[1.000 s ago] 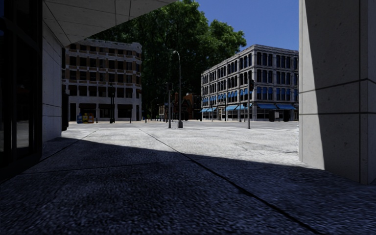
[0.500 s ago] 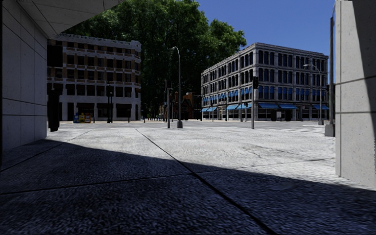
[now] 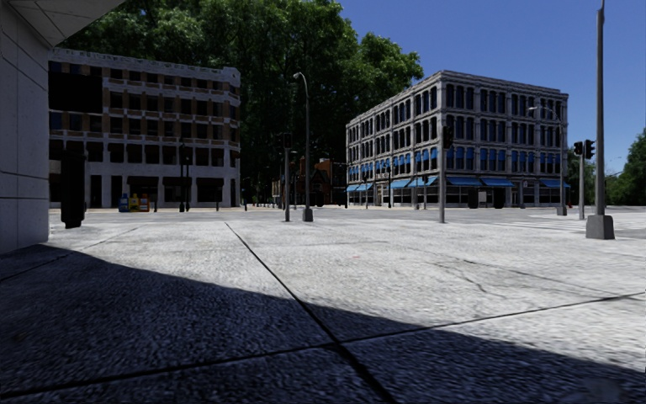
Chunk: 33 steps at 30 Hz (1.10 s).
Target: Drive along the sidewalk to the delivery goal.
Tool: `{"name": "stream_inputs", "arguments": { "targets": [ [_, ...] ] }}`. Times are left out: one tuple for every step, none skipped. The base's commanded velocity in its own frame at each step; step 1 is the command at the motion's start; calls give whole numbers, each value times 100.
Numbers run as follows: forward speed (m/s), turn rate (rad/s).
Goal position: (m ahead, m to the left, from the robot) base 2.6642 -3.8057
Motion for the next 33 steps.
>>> {"name": "stream_inputs", "arguments": {
  "targets": [
    [172, -84],
    [172, -98],
    [172, -102],
    [172, -103],
    [172, -104],
    [172, -104],
    [172, -20],
    [172, -1],
    [172, -1],
    [172, 0],
    [172, 0],
    [172, 0],
    [172, 0],
    [172, 0],
    [172, 0],
    [172, 0],
    [172, -4],
    [172, -23],
    [172, -23],
    [172, -41],
    [172, -63],
    [172, -77],
    [172, -82],
    [172, -84],
    [172, -84],
    [172, -84],
    [172, -84],
    [172, -85],
    [172, -83],
    [172, -37],
    [172, -20],
    [172, -5],
    [172, 0]
  ]
}}
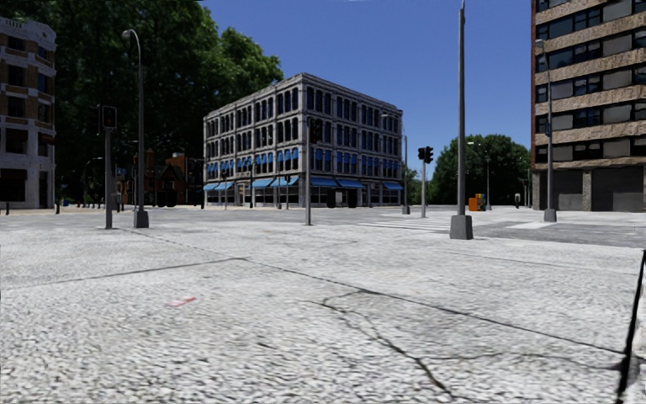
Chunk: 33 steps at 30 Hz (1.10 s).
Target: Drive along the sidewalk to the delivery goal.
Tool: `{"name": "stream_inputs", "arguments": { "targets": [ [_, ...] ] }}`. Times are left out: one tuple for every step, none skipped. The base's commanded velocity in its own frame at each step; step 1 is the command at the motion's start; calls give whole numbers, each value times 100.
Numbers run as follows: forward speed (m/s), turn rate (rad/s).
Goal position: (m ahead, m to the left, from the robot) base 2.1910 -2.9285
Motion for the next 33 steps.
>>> {"name": "stream_inputs", "arguments": {
  "targets": [
    [172, 0],
    [172, 0],
    [172, 0],
    [172, 0],
    [172, -15],
    [172, -43],
    [172, -65],
    [172, -73],
    [172, -75],
    [172, -75],
    [169, -75],
    [156, -75],
    [156, -75],
    [133, -75],
    [99, -75],
    [65, -76],
    [33, -94],
    [21, -103],
    [18, -107],
    [17, -107],
    [16, -107],
    [31, -107],
    [64, -105],
    [105, -103],
    [137, -103],
    [152, -102],
    [152, -102],
    [164, -102],
    [169, -102],
    [170, -101],
    [171, -101],
    [171, -54],
    [171, 0]
  ]
}}
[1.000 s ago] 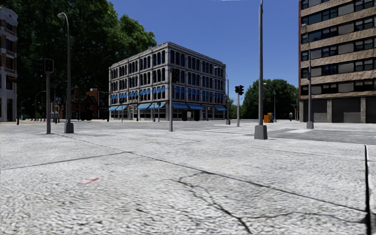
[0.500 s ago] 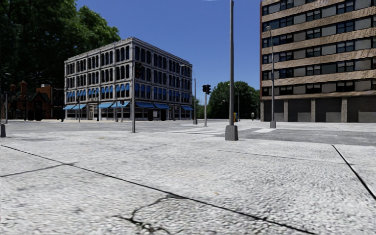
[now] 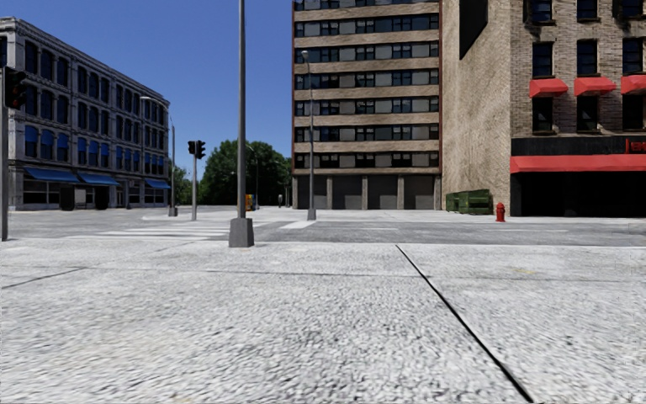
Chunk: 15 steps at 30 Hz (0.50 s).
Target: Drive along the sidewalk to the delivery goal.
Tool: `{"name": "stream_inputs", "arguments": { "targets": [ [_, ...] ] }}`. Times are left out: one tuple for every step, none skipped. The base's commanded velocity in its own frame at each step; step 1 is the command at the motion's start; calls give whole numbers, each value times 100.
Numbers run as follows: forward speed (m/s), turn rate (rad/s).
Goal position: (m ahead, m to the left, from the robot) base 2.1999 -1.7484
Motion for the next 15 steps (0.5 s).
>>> {"name": "stream_inputs", "arguments": {
  "targets": [
    [171, 0],
    [171, 0],
    [171, 0],
    [171, 0],
    [171, 0],
    [171, 0],
    [171, 0],
    [171, -41],
    [171, -41],
    [171, -67],
    [171, -96],
    [171, -96],
    [171, -97],
    [171, -98],
    [171, -98]
  ]
}}
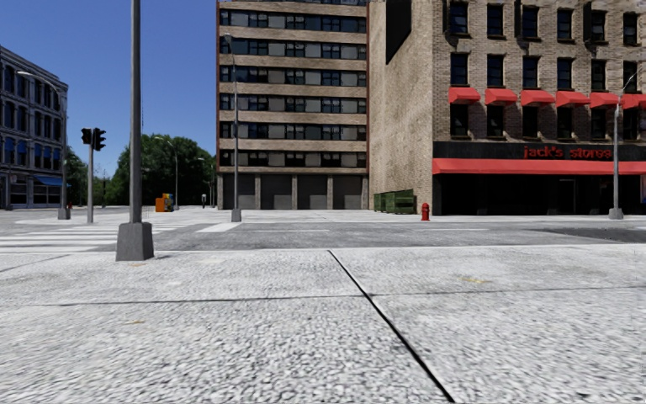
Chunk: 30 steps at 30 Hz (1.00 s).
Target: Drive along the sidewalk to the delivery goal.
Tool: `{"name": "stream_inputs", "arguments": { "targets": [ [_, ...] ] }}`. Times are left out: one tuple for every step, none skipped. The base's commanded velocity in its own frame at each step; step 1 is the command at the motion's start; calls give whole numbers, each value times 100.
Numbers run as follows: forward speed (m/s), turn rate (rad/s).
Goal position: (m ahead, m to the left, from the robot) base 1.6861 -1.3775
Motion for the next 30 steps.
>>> {"name": "stream_inputs", "arguments": {
  "targets": [
    [171, -101],
    [171, -106],
    [171, -108],
    [171, -108],
    [171, -108],
    [171, -108],
    [171, -108],
    [171, -102],
    [171, -79],
    [171, -4],
    [171, 0],
    [171, 0],
    [171, 0],
    [171, 0],
    [169, 0],
    [169, 0],
    [152, -10],
    [140, -54],
    [135, -78],
    [134, -87],
    [134, -90],
    [134, -90],
    [134, -91],
    [134, -91],
    [134, -91],
    [134, -91],
    [134, -91],
    [134, -91],
    [134, -91],
    [134, -91]
  ]
}}
